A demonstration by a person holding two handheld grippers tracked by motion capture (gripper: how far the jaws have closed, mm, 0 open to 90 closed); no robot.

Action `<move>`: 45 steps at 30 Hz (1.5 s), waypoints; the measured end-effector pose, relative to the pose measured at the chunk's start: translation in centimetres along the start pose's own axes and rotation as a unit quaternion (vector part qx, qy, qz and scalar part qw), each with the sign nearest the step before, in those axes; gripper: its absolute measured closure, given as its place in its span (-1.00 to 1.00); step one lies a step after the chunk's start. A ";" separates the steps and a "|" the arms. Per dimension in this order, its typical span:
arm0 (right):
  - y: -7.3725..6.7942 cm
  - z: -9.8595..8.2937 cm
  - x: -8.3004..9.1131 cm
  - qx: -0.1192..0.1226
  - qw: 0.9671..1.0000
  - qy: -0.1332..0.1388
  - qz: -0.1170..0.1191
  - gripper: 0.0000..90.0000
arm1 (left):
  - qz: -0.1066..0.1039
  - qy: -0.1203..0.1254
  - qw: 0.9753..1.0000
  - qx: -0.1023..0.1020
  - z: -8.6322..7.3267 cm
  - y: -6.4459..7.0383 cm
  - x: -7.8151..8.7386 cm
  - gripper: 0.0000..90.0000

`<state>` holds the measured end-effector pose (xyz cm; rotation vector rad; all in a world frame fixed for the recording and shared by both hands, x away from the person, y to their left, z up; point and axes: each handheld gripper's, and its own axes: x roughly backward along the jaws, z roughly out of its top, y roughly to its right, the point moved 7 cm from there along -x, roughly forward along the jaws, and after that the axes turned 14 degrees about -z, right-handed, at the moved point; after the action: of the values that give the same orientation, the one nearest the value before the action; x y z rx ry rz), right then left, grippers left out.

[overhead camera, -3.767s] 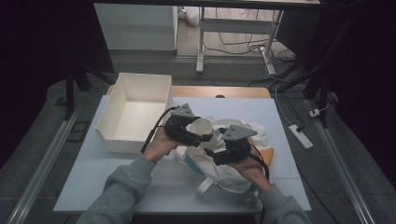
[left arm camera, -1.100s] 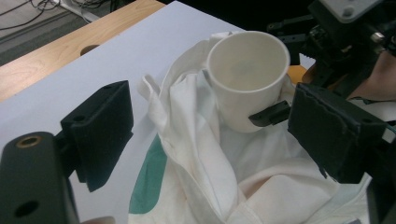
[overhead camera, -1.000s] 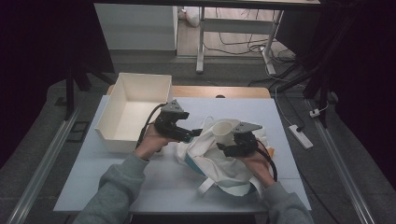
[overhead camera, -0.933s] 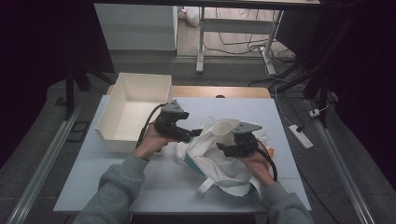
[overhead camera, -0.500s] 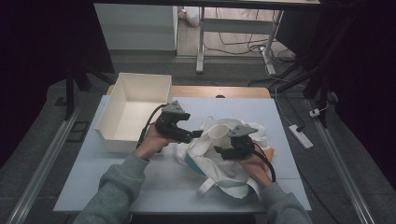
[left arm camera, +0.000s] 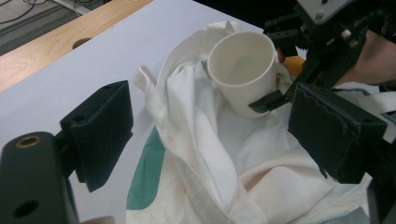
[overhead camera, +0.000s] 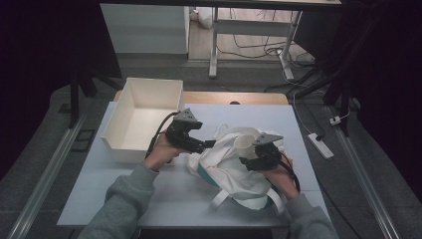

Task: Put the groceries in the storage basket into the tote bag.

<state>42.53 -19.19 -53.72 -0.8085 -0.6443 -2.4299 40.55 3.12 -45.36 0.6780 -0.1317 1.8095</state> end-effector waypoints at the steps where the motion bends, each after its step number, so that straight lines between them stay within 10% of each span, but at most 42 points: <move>1: 0.1 -0.1 0.1 0.003 1.000 0.002 0.001 -0.50 | 0.000 0.000 1.000 0.000 0.0 0.0 -0.1 -0.68; 6: -0.6 0.2 0.0 0.024 1.000 0.009 -0.015 -0.49 | -0.001 -0.005 1.000 -0.002 -0.1 0.1 -0.3 -0.68; 16: -4.5 2.6 -1.2 0.065 0.995 0.055 0.049 -0.50 | -0.002 -0.010 1.000 -0.003 -0.2 0.0 -0.6 -0.68; 21: -3.4 1.7 -1.2 0.034 0.995 0.040 0.079 -0.50 | -0.001 -0.009 1.000 -0.003 -0.3 0.1 -0.4 -0.68; 26: -2.7 0.3 -0.6 0.069 0.996 0.010 0.064 -0.52 | 0.000 -0.007 1.000 -0.004 -0.2 0.1 -0.3 -0.68; 45: -2.4 0.2 -0.7 0.071 0.997 0.003 0.038 -0.74 | -0.002 -0.014 1.000 -0.007 -0.4 0.3 -0.5 -0.68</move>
<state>41.76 -17.05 -54.69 -0.7554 -0.7597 -2.2882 40.27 2.76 -45.85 0.6925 -0.1612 1.7940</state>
